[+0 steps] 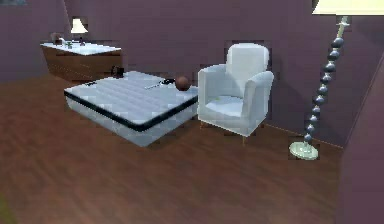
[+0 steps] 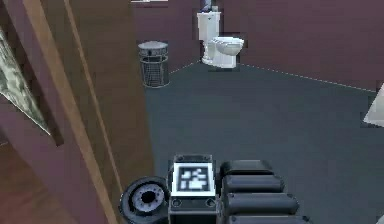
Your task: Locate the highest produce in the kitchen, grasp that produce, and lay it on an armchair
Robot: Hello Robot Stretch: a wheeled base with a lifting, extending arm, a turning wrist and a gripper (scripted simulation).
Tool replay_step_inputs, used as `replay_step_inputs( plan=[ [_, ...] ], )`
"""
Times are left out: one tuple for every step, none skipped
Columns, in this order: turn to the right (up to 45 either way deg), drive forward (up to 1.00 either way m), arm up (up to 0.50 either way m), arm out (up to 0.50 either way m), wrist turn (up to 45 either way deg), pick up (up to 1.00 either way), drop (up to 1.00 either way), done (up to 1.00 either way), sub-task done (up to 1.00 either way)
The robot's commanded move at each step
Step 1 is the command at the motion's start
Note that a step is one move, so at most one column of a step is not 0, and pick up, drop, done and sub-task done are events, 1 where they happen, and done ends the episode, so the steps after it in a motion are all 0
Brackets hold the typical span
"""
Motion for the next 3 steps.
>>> replay_step_inputs(
  plan=[
    [0.0, 1.00, 0.00, 0.00, 0.0, 0.00, 0.00, 0.00, 0.00],
    [6.0, 0.00, 0.00, 0.00, 0.0, 0.00, 0.00, 0.00, 0.00],
    [0.0, 0.95, 0.00, 0.00, 0.0, 0.00, 0.00, 0.00, 0.00]
  ],
)
